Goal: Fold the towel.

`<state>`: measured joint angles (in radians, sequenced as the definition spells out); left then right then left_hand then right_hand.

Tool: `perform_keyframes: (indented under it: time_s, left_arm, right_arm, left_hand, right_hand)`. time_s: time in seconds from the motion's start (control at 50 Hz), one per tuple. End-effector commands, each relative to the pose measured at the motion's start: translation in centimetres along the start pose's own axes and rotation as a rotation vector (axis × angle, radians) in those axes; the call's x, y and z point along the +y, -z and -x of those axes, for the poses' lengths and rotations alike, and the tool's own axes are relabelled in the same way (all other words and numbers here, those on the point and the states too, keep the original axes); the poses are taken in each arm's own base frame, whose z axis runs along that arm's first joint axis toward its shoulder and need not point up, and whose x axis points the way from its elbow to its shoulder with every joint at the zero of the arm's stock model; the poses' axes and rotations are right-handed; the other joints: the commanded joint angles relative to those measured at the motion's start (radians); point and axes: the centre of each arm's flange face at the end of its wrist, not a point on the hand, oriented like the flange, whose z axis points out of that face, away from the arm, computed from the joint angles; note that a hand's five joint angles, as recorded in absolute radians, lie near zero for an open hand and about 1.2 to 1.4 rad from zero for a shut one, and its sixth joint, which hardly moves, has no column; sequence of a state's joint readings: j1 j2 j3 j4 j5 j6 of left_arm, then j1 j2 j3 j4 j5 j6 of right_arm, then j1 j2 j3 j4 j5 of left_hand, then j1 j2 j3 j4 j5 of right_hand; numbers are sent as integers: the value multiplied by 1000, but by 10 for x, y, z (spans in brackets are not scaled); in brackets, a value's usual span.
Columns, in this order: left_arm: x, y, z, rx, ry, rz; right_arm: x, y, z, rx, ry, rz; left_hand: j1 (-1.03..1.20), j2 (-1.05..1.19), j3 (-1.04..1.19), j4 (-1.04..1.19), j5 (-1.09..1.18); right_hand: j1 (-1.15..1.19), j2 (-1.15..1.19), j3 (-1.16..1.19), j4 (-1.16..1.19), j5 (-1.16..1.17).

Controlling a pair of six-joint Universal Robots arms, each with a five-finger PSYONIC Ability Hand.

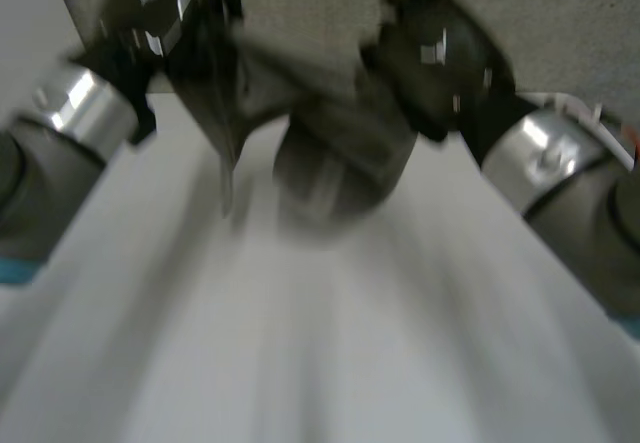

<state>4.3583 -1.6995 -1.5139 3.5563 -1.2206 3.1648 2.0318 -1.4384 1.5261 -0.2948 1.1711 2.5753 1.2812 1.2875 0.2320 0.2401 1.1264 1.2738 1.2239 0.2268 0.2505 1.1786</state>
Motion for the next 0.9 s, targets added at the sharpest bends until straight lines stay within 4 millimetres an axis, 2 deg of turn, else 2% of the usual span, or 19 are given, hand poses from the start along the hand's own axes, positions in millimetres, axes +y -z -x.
perform_keyframes:
  time_s: [0.02,0.04,0.06,0.1,0.18,0.2,0.22,0.26,0.28,0.32,0.46,0.6,0.64,0.7,0.78,0.82,0.84,0.88,0.9]
  left_arm:
    - [112,61,-26,140,-9,373]
    - [124,73,-33,176,-43,423]
    - [124,73,-33,177,-44,424]
    - [136,90,-45,239,-104,518]
    - [138,96,-45,261,-138,570]
    - [137,94,-42,256,-137,576]
    - [137,94,-42,256,-137,576]
    - [133,89,-36,234,-128,565]
    - [133,89,-36,234,-128,565]
    - [133,87,-29,203,-117,569]
    - [134,86,-19,153,-121,581]
    - [137,84,-17,141,-111,582]
    - [138,76,-13,135,-104,568]
    - [143,65,-12,133,-82,557]
    - [150,52,-11,137,-54,544]
    - [157,36,-13,147,-30,525]
    - [157,36,-13,147,-30,525]
    - [165,18,-16,161,-13,505]
    - [165,18,-16,161,-13,505]
  right_arm:
    - [89,48,35,-183,83,238]
    - [102,54,48,-238,94,274]
    - [102,55,48,-239,94,274]
    - [116,64,61,-304,123,343]
    - [115,67,60,-307,99,394]
    - [115,66,57,-290,67,419]
    - [115,66,57,-290,66,419]
    - [116,64,51,-235,-21,459]
    - [116,64,51,-235,-21,459]
    - [116,64,46,-183,-107,484]
    - [113,64,32,-66,-207,508]
    - [117,62,20,11,-191,542]
    - [126,63,9,50,-192,571]
    - [132,66,6,57,-208,587]
    - [136,70,15,30,-232,613]
    - [137,71,16,30,-236,617]
    - [137,71,16,30,-236,617]
    - [138,73,16,34,-244,625]
    - [138,73,16,34,-245,625]
  left_hand:
    - [-521,-527,-57,-66,-540]
    - [-745,-752,-57,-66,-765]
    - [-748,-754,-57,-66,-767]
    - [-926,-932,-57,-66,-945]
    - [-944,-951,-57,-66,-964]
    - [-944,-951,-57,-66,-964]
    - [-944,-951,-57,-66,-964]
    - [-939,-945,-57,-66,-958]
    - [-939,-945,-57,-66,-958]
    - [-936,-942,-57,-66,-955]
    - [-939,-945,-57,-66,-958]
    - [-939,-945,-57,-66,-958]
    - [-939,-945,-57,-66,-958]
    - [-941,-948,-57,-66,-961]
    - [-941,-948,-57,-66,-961]
    - [-939,-945,-57,-66,-958]
    - [-939,-945,-57,-66,-958]
    - [-939,-945,-57,-66,-958]
    - [-939,-945,-57,-66,-958]
  right_hand:
    - [122,172,-52,-76,43]
    - [122,172,-52,-76,43]
    - [122,172,-52,-76,43]
    - [122,172,-52,-76,43]
    - [122,172,-52,-76,43]
    - [-13,37,-52,-76,-92]
    - [-14,35,-52,-76,-94]
    - [-342,-292,-52,-76,-421]
    - [-343,-293,-52,-76,-423]
    - [-598,-548,-52,-76,-677]
    - [-707,-657,-52,-76,-787]
    - [-696,-646,-52,-76,-775]
    - [-699,-649,-52,-76,-778]
    - [-704,-654,-52,-76,-784]
    - [-713,-663,-52,-76,-793]
    - [-716,-666,-52,-76,-795]
    - [-716,-666,-52,-76,-796]
    - [-734,-684,-52,-76,-813]
    - [-734,-684,-52,-76,-813]
